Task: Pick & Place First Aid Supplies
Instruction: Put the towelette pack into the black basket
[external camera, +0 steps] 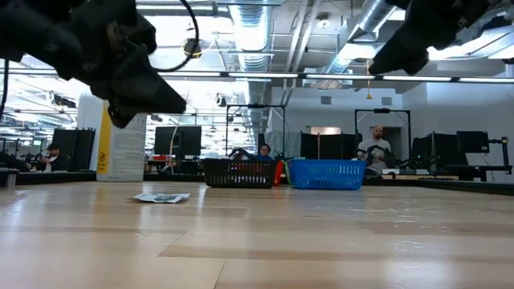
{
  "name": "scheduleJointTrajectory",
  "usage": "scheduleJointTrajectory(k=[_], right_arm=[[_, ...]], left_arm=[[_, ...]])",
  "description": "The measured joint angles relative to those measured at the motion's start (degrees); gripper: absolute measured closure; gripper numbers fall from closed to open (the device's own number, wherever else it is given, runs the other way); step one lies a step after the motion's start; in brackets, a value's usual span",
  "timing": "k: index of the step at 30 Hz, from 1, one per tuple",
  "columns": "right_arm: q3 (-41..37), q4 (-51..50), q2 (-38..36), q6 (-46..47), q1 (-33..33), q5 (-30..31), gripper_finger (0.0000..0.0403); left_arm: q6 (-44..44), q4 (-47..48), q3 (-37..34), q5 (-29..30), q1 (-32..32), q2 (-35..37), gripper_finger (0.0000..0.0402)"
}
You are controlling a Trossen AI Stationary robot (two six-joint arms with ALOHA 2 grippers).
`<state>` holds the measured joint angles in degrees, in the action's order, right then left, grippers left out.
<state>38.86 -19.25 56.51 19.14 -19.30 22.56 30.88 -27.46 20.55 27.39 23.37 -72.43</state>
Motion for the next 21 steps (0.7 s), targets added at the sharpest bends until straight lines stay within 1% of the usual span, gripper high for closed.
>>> scheduleJointTrajectory(k=[2,5,9,11,13,15,21], right_arm=[[-0.67,0.62,0.60,0.76,-0.50,0.18,0.0264],[-1.36,2.77,2.17,1.29,-1.70,0.16,0.0265],[-1.94,3.01,3.76,0.60,-4.02,0.27,0.0265],[-2.85,4.78,3.96,-0.02,-4.99,1.66,0.0263],[-3.80,7.69,3.96,-0.49,-5.52,3.46,0.0262],[-4.46,9.06,3.92,-0.19,-5.44,4.78,0.0261],[-4.49,8.77,3.91,0.30,-5.91,4.51,0.0266]], left_arm=[[2.33,0.02,1.61,1.36,1.25,-3.68,0.0353],[3.89,0.00,4.26,1.79,2.12,-10.03,0.0353],[4.34,0.13,7.54,2.05,2.09,-18.59,0.0353],[4.11,0.61,8.51,1.82,2.09,-21.22,0.0353],[4.14,2.75,9.31,1.28,2.15,-22.57,0.0353],[4.08,5.56,9.54,1.34,2.31,-22.47,0.0353],[3.40,14.03,9.64,3.06,2.17,-20.43,0.0353]])
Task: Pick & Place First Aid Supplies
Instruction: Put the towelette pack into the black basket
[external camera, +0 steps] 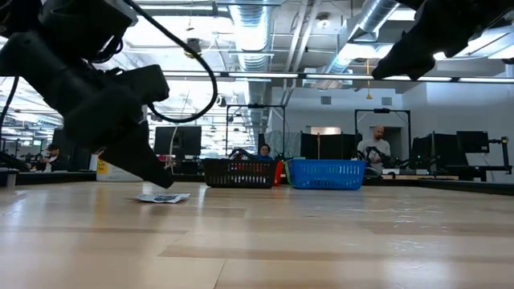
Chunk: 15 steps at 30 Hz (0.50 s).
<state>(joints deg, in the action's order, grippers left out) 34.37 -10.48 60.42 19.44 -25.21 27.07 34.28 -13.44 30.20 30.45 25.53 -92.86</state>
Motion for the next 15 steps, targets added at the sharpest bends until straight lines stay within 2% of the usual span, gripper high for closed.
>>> scheduleJointTrajectory(k=[8,10,15], right_arm=[[0.00,0.20,0.00,0.11,-1.09,0.00,0.0261],[0.00,0.20,0.00,0.11,-1.07,0.02,0.0260],[0.00,0.04,0.00,0.11,-1.07,0.02,0.0259]], left_arm=[[-6.12,1.49,0.00,-1.21,-0.04,0.46,0.0351],[-5.57,1.44,-0.02,-1.54,-0.04,0.46,0.0350],[-0.48,0.33,-0.02,-7.82,0.26,0.46,0.0350]])
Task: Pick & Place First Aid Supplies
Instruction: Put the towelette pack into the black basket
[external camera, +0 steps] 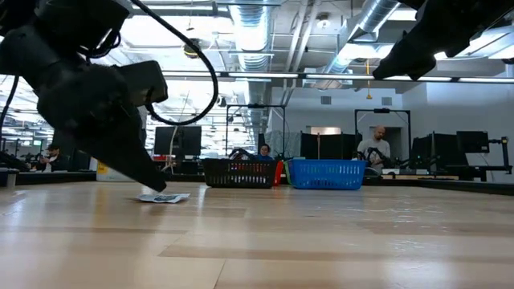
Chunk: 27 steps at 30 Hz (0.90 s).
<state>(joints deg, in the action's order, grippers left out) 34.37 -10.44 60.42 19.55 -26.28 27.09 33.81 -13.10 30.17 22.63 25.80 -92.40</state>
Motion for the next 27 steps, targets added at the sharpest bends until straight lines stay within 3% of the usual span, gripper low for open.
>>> scheduleJointTrajectory(k=[5,10,18,27], right_arm=[[0.00,-0.03,0.00,-0.35,0.04,0.00,0.0263],[0.00,-0.07,0.00,-0.44,0.04,-0.01,0.0263],[0.00,-0.21,0.00,-0.44,0.04,-0.02,0.0259],[0.02,-0.23,0.00,-0.13,0.04,-0.02,0.0262]], left_arm=[[-0.90,-4.93,0.00,-0.16,0.55,0.00,0.0328],[-7.86,-11.88,0.00,0.25,0.38,0.02,0.0290],[-18.28,-11.84,-0.02,1.52,-0.19,0.02,0.0240],[-18.78,-11.71,-0.02,0.90,-1.90,0.02,0.0228]])
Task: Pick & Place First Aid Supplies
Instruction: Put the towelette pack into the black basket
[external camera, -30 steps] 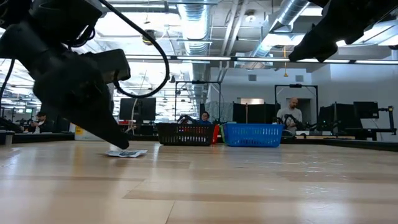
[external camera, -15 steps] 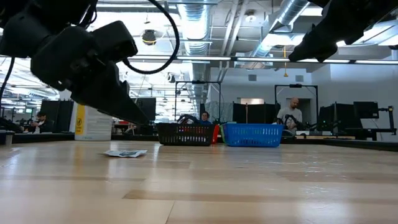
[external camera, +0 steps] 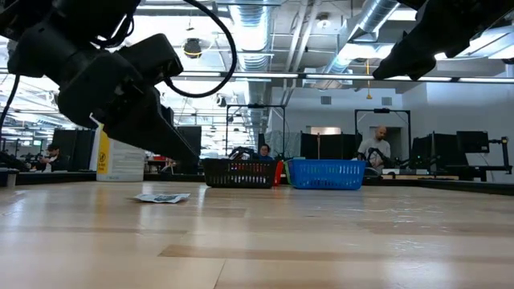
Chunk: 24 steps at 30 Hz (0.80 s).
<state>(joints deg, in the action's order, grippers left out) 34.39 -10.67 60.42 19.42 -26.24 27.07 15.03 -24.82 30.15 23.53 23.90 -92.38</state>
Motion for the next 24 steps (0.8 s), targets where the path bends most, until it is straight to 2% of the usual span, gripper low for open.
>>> scheduleJointTrajectory(k=[11,20,24], right_arm=[[0.00,0.01,0.00,0.14,0.00,-0.02,0.0259],[0.00,0.01,0.00,1.09,0.00,-0.07,0.0259],[0.00,0.01,0.00,1.20,0.00,-0.07,0.0257]], left_arm=[[0.52,0.42,0.00,-0.04,-0.61,-5.68,0.0227],[8.26,-1.01,0.22,1.67,-0.99,-10.25,0.0228],[8.03,-0.65,0.20,1.79,-0.72,-10.27,0.0249]])
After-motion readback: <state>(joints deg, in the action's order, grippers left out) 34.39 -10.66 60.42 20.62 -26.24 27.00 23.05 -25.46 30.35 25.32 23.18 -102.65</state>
